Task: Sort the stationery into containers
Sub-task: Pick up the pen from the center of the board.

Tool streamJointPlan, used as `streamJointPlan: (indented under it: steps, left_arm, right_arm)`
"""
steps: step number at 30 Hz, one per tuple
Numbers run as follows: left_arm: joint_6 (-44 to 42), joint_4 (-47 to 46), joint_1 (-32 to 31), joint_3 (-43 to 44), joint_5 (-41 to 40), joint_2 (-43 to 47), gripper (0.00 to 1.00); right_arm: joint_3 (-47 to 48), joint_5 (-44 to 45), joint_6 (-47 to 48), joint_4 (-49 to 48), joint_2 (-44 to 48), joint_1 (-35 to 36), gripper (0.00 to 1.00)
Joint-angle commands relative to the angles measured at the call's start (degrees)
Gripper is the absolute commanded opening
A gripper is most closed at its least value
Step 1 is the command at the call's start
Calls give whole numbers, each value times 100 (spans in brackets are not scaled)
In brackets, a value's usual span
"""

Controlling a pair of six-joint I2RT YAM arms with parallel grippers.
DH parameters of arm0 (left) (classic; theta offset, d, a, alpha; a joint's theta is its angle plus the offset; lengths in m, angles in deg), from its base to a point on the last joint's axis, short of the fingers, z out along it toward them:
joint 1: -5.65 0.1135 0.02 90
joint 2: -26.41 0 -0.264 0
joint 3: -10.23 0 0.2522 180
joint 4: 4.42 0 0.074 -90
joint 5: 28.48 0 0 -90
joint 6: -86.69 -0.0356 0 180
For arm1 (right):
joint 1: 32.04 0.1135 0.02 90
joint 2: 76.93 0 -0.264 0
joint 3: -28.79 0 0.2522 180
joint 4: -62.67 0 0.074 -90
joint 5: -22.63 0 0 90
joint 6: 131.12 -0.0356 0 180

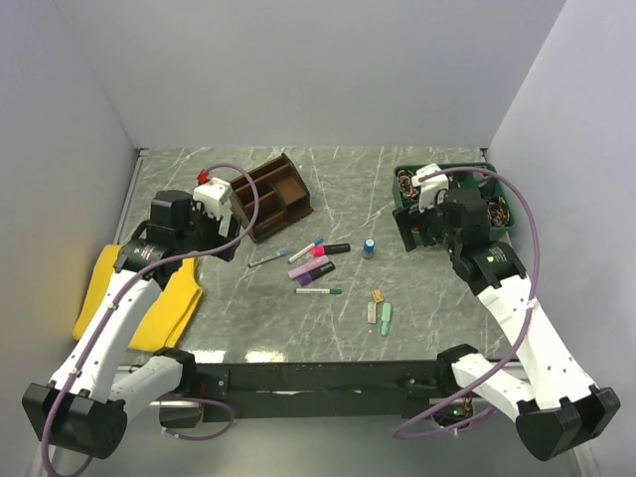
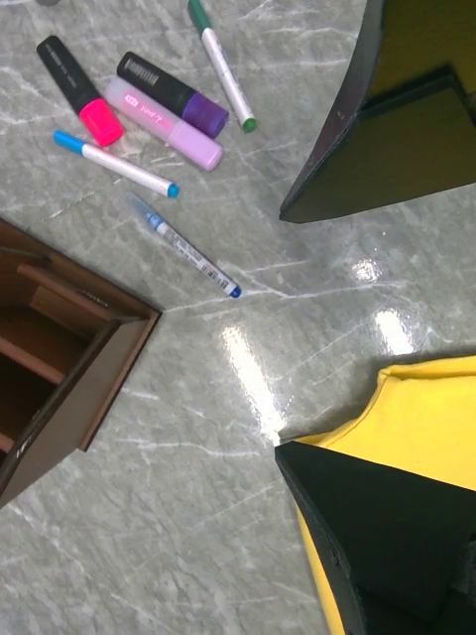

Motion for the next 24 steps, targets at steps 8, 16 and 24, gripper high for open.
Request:
streamJointPlan:
  steps: [8,16,24]
  left_arm:
    - [841,-100,839,31,-166,123,99]
    - [1309,331,1744,-101,-183,333,99]
    - [1152,691,2166,21,-430,773,99]
  right_arm:
    - [632,-2989,2404,416,-38,103,100]
    - [1870,-2990,3519,1636,-2171,964,93]
    - [2030,-2498,4618,1717,-3728,1702,90]
